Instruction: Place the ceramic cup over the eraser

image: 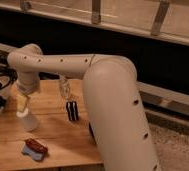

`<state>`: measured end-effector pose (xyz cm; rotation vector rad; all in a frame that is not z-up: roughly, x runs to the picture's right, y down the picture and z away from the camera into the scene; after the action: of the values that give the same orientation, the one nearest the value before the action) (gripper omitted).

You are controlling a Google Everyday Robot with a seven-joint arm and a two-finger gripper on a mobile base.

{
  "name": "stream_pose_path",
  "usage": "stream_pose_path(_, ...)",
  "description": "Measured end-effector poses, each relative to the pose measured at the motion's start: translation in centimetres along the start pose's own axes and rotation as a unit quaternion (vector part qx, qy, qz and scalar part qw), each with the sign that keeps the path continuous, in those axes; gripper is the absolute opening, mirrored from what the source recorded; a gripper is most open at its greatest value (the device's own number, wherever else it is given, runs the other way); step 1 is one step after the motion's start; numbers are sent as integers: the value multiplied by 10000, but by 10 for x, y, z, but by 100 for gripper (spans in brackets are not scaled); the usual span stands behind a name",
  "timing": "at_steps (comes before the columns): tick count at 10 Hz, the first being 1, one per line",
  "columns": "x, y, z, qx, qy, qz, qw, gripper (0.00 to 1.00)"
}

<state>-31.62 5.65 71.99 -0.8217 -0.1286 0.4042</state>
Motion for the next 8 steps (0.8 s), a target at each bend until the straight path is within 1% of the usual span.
stream_pose_path(1,-3,-1,6,-25,57,-70,10000,80)
stream_pose_path(2,-9,4,17,-68,105,-144,9998,80)
stream_pose_path(3,-12,10,29,-119,198,-221,9995,80)
stream_pose_path(5,-17,17,49,-275,329,-380,9984,80)
stream_pose_path(7,-25,24,60,-374,366,-533,9972,80)
stream_pose_path(8,-31,27,66,-401,348,-613,9967,80)
